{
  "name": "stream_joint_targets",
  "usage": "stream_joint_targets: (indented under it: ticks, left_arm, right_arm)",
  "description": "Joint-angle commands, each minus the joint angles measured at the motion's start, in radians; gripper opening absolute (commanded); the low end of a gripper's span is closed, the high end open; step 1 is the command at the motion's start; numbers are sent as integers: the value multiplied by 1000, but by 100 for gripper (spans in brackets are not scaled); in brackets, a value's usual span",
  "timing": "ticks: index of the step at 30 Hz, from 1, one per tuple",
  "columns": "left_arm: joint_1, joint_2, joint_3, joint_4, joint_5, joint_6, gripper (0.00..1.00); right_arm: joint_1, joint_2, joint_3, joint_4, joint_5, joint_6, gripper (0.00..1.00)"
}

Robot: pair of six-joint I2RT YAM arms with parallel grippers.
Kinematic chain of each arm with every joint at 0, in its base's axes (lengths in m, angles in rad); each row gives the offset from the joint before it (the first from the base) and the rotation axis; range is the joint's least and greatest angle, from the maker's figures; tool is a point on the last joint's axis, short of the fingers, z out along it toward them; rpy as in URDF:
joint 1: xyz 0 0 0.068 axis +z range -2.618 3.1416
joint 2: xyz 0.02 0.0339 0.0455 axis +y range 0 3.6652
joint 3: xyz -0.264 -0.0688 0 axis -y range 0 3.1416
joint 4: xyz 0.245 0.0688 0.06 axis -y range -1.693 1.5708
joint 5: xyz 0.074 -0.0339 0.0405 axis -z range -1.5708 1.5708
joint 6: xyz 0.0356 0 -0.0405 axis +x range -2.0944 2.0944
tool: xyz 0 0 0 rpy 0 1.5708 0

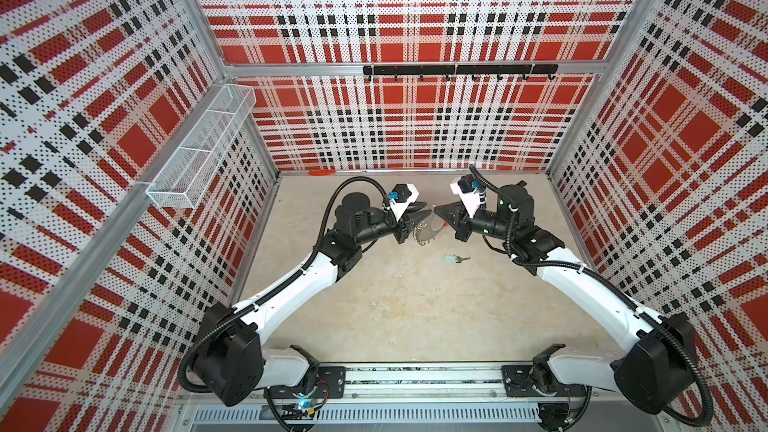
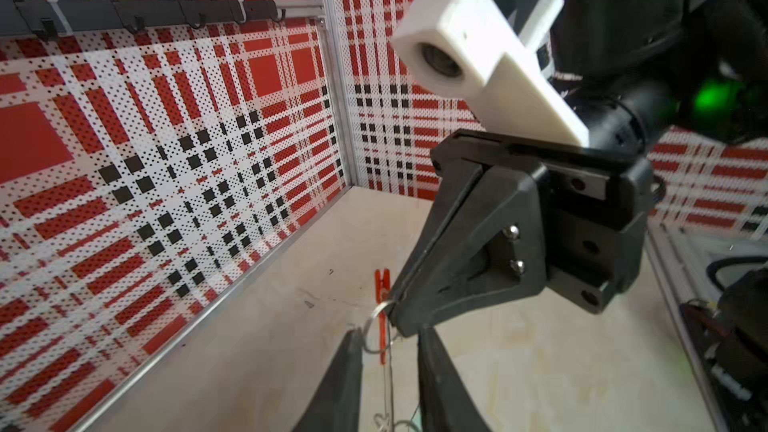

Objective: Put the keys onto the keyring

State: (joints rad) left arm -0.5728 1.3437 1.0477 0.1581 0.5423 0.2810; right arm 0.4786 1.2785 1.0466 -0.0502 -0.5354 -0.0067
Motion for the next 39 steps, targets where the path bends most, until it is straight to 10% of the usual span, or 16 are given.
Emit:
stream_joint_targets:
  ticks: [1,22,38,39]
  left_arm:
    - [4,35,94,-327,33,244,25]
    - [29,150,276,-456,124,306,25]
    - [20,150,240,-433,277,289,0]
    - [23,137,216,-385,284,252,0]
  right_arm:
    - [11,-32,24,-56,27,-134,0]
    - [35,-50,41,-88,-50,-138,0]
    - [40,-51,37,-22,-56,-58,0]
    - [41,-60,28,-1,-32,-38,11]
